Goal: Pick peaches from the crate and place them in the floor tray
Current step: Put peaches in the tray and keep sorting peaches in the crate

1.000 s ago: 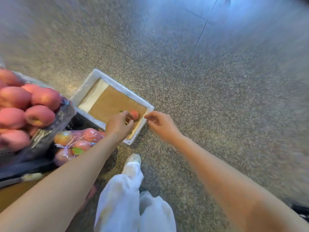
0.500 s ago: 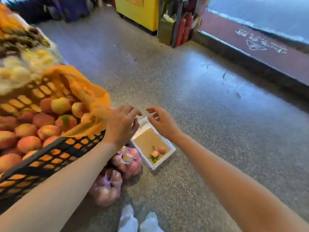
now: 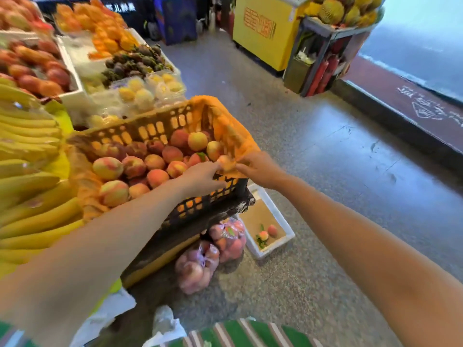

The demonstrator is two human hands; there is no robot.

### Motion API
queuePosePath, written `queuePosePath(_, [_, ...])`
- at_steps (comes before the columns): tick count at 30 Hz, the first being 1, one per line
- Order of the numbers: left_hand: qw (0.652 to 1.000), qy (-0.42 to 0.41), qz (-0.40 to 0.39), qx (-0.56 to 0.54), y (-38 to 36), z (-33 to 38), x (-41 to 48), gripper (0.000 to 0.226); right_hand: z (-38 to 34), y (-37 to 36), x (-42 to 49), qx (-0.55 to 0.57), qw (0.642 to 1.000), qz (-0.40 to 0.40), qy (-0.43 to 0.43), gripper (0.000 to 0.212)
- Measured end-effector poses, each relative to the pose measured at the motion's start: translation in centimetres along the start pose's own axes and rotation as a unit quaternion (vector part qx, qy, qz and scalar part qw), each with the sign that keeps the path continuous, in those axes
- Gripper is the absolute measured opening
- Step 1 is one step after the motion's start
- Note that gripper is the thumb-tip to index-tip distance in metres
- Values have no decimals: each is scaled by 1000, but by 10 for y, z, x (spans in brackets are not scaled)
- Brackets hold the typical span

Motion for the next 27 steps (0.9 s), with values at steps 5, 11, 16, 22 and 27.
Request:
queuePosePath(5, [998,-23,-42,-52,43,-54,-27,24,-31,3,11,-127,987,18,-95,28])
queuePosePath(11, [994,-14,-113,-1,73,-124,-39,21,-95,-9,31,-42,995,-75,-45,30])
queuePosePath(16, [985,5,-164,44,77,-163,-37,20,-129,-36,55,-16,985,-168,-26,32])
queuePosePath(22, [964,38,-264,28,69,-192,-35,30,-134,-77,84,-77,952,-296,-24,42])
queuePosePath(27, [927,55,-366,52,68,-197,-36,40,-130,-105,100,-141,923,-358,-10,53])
Point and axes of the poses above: each hand's wrist, its own x-axis towards the middle knuckle, its own y-axis out of the back of the hand, z = x × y, the point moved 2 cm from there along x, towards the middle knuckle, and after that the axes turned 2 degrees about -y, right-handed, at the moved point
